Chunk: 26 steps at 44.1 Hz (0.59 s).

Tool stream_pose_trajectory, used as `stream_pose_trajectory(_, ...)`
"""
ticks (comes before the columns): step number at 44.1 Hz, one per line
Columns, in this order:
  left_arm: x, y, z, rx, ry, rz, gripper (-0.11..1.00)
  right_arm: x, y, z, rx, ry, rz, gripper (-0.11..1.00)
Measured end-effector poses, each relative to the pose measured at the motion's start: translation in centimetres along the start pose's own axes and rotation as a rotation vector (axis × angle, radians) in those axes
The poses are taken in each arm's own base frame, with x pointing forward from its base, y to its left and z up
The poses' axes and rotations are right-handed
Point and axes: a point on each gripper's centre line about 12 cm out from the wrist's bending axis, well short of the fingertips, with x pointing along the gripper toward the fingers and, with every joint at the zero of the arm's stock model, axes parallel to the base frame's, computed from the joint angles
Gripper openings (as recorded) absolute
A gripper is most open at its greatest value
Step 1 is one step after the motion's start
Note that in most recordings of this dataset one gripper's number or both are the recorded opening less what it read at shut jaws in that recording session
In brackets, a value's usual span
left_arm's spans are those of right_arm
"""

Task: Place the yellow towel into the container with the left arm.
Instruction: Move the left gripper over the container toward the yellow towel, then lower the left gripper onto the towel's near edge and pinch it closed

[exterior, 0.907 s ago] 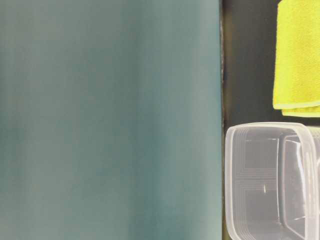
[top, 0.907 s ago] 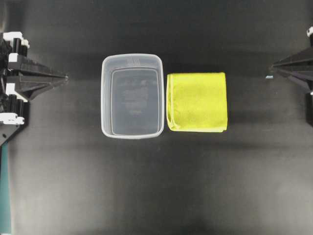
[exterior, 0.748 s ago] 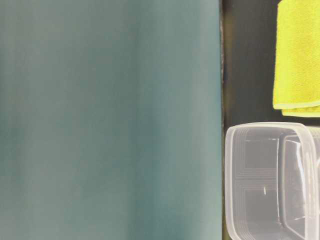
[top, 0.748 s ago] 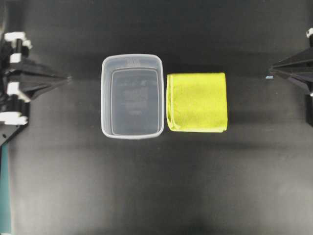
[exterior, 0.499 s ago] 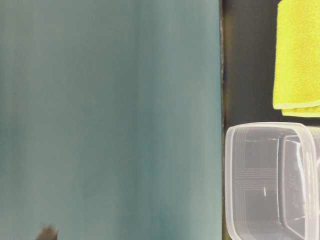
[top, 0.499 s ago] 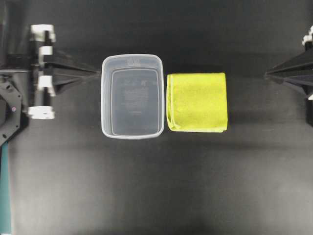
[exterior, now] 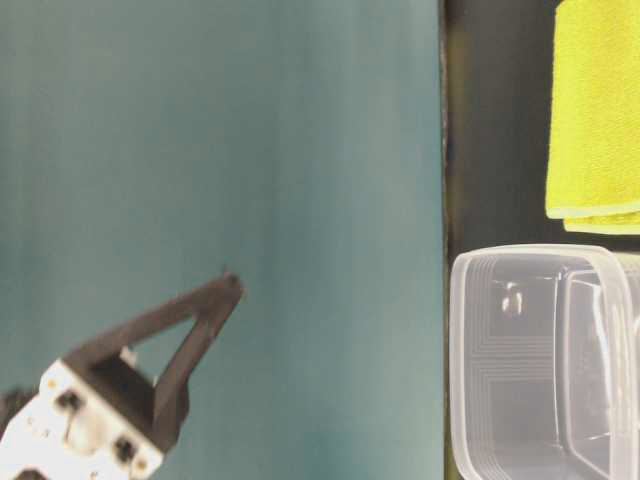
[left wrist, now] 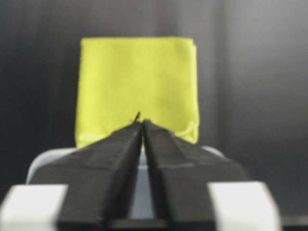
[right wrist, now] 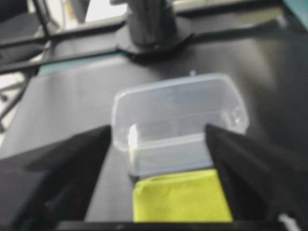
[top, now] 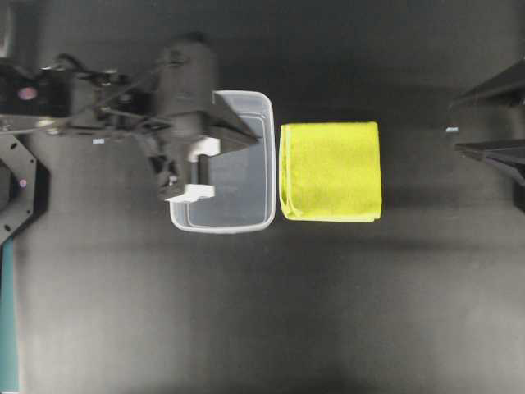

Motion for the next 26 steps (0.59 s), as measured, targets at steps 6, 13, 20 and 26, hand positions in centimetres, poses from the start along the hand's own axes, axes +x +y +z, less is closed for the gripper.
stream_pose_trajectory(6,2.0,0.9,1.2,0.008,0.095,0.013,0.61,-1.3,0.0,0.9,-0.003,-0.058,0.003,0.8)
stream_pose_trajectory(13,5.9,2.1,2.6,0.005,0.21,0.026,0.91,-2.7,0.0,1.6,-0.003,-0.113,0.001,0.8)
stream_pose_trajectory(20,10.1,2.3,3.0,0.056,0.325,0.012,0.9,-3.4,0.0,2.0,-0.003,-0.144,0.001,0.8)
stream_pose_trajectory(26,14.2,2.3,1.4,0.113,0.455,-0.012,0.91,-3.9,0.0,2.3,-0.006,-0.17,0.003,0.8)
